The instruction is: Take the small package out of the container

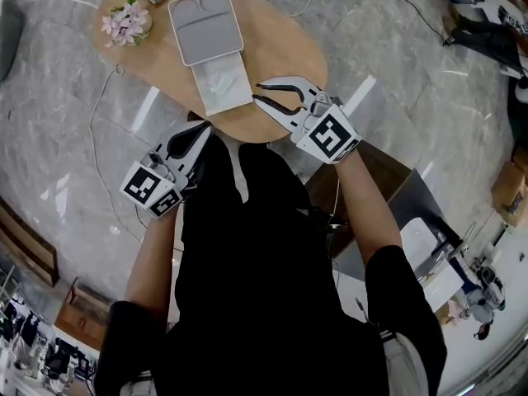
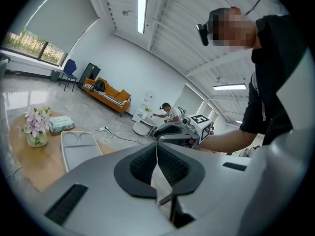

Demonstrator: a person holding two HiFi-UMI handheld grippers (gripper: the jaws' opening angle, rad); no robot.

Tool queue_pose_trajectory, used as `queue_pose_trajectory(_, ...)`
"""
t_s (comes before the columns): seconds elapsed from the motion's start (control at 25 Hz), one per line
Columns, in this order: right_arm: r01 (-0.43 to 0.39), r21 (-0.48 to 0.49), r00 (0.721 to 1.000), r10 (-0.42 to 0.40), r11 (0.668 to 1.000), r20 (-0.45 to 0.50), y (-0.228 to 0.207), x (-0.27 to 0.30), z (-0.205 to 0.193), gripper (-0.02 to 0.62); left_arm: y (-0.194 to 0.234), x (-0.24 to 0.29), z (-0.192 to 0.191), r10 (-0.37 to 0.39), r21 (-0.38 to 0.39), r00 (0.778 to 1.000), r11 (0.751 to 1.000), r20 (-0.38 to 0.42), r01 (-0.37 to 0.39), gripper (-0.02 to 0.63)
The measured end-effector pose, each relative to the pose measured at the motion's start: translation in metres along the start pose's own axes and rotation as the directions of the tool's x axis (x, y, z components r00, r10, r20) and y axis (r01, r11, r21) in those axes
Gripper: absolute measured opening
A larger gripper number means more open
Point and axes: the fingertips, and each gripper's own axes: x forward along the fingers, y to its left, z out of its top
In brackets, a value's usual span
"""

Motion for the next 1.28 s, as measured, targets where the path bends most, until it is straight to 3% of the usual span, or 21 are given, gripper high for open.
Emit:
queue_pose_trajectory(0.28, -0.137, -0.06, 0.975, 0.124, 0.989, -0.182, 0.0, 0.084, -0.06, 0.114, 0.077, -0.002, -0.038, 0.006, -0.097, 1.0, 0.995, 0.007, -0.005, 0.018)
queue_pose_trajectory(0.76, -0.386, -0.138, 0.864, 0.305, 0.912, -0.401, 0.023, 0.184, -0.164, 0.137, 0.168, -0.005, -0.11, 0.049, -0.187, 0.999, 0.981, 0.019, -0.045, 0.018)
queue_pose_trajectory(1.0, -0.527, -0.255, 0.759, 0.314, 0.811, -0.57, 0.041, 0.201, -0.229, 0.147, 0.183, -0.014, -0.145, 0.097, -0.215, 0.995, 0.973, 0.031, -0.089, 0.018)
queue_pose_trajectory(1.28, -0.612, -0.281, 0.684, 0.316, 0.739, -0.657, 0.046, 0.223, -0.272, 0.147, 0.194, -0.018, -0.165, 0.135, -0.243, 0.988, 0.963, 0.072, -0.113, 0.018)
